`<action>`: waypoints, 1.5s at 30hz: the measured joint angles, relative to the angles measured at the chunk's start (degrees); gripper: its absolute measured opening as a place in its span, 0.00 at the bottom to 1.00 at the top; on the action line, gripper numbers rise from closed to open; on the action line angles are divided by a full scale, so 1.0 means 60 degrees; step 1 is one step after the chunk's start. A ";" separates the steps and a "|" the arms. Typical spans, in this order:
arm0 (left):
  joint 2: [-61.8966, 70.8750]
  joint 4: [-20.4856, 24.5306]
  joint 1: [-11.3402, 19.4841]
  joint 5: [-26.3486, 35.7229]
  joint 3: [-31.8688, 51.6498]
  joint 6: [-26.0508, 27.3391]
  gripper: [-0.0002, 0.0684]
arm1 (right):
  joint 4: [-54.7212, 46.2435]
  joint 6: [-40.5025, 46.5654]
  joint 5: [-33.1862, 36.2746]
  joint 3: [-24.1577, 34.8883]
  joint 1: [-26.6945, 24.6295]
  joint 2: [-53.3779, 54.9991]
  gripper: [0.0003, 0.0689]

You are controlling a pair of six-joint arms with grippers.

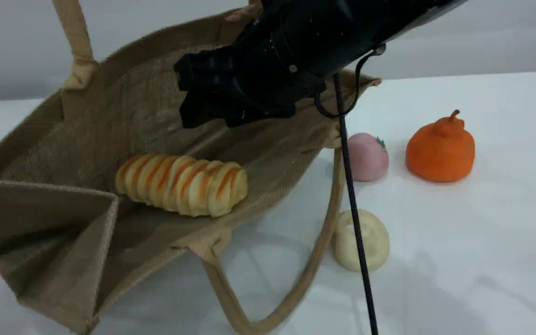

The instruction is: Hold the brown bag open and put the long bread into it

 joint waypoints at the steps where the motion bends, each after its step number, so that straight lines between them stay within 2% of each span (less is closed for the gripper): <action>1: 0.0000 0.0000 0.0000 0.0000 0.0000 0.0000 0.13 | -0.0055 0.0000 0.0017 0.0014 0.0000 -0.0049 0.55; 7: 0.0000 0.0032 0.0000 -0.0008 0.0000 0.0000 0.13 | -0.1216 0.0508 0.0044 0.0369 -0.0171 -0.0949 0.56; 12: 0.0000 0.0057 0.0000 -0.0008 0.0000 0.0000 0.13 | -0.2489 0.1480 0.0134 0.1179 -0.0568 -0.2124 0.56; 18: 0.0000 0.0035 0.0000 -0.0326 0.0000 0.0000 0.13 | -0.3960 0.2655 0.0642 0.2124 -0.0593 -0.3923 0.56; 26: 0.0246 -0.0292 -0.0092 -0.0832 0.0464 0.0000 0.13 | -0.7404 0.5748 0.2579 0.2384 -0.0593 -0.6389 0.56; 30: 0.0305 -0.0165 -0.0514 -0.1452 0.1205 0.0062 0.13 | -0.9608 0.7778 0.3691 0.2384 -0.0593 -0.7544 0.56; 37: 0.0316 -0.0023 -0.1374 -0.3182 0.2740 0.0071 0.13 | -1.2986 1.0927 0.5568 0.2384 -0.0593 -0.9788 0.56; 42: 0.0325 -0.0041 -0.1808 -0.4260 0.3777 0.0071 0.13 | -1.4682 1.2520 0.6873 0.2384 -0.0593 -1.1313 0.56; 45: 0.0325 -0.0066 -0.1902 -0.4765 0.4288 0.0071 0.13 | -1.5272 1.3107 0.7592 0.2384 -0.0593 -1.2098 0.56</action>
